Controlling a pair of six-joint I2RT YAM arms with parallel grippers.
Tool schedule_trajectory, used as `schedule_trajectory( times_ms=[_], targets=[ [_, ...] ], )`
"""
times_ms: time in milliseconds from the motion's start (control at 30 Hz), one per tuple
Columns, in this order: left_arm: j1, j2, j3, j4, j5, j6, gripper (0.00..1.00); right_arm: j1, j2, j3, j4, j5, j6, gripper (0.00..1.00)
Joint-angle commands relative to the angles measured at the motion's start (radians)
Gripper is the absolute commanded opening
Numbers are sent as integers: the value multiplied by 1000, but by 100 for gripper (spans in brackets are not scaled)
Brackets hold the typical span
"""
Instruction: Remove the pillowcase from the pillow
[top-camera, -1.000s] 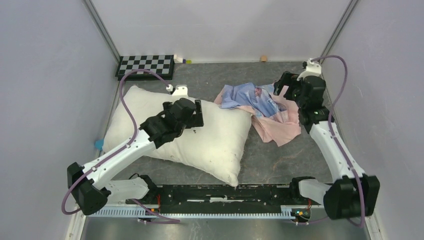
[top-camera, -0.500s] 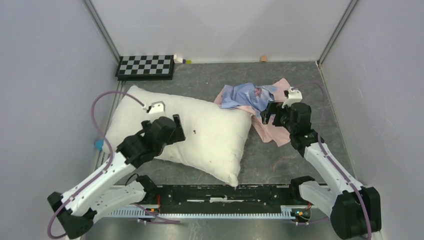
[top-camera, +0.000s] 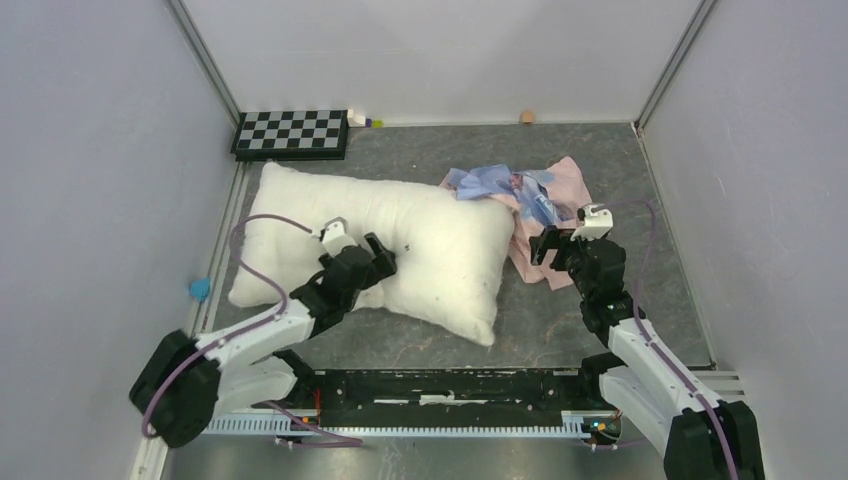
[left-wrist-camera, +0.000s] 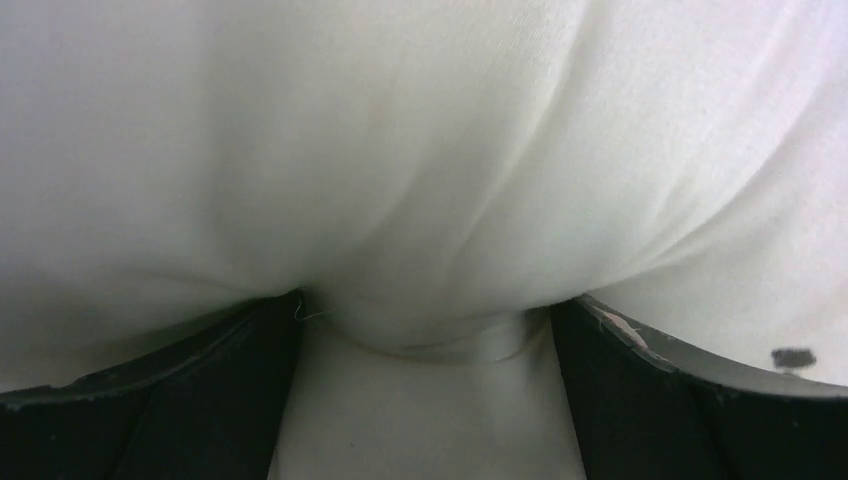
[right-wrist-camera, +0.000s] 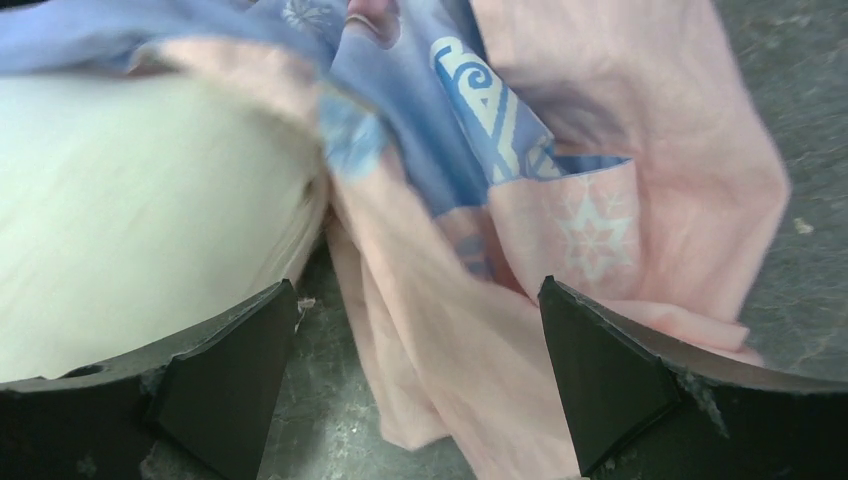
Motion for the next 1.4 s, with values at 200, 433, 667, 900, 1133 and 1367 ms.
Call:
schedule_trajectory(
  times_ms=[200,433,667,900,1133,1367],
  targets=[
    [-15,599,398,504,236,177,100,0,-153,-161,275,163,-70,98],
    [38,558,578,361,238,335,100,0,-201,-211,340,205,-199,98],
    [38,213,525,112,63,549,100,0,-164,-352,661,234,-231,98],
    [42,-104,167,356,-178,676,100,0,-50,-359,728,240,-318,98],
    [314,-137,-26,489,-188,709,100,-2,111,-392,901,322,-392,98],
    [500,85,-127,790,-73,749,100,-30,284,-327,938,355,-442,98]
  ],
)
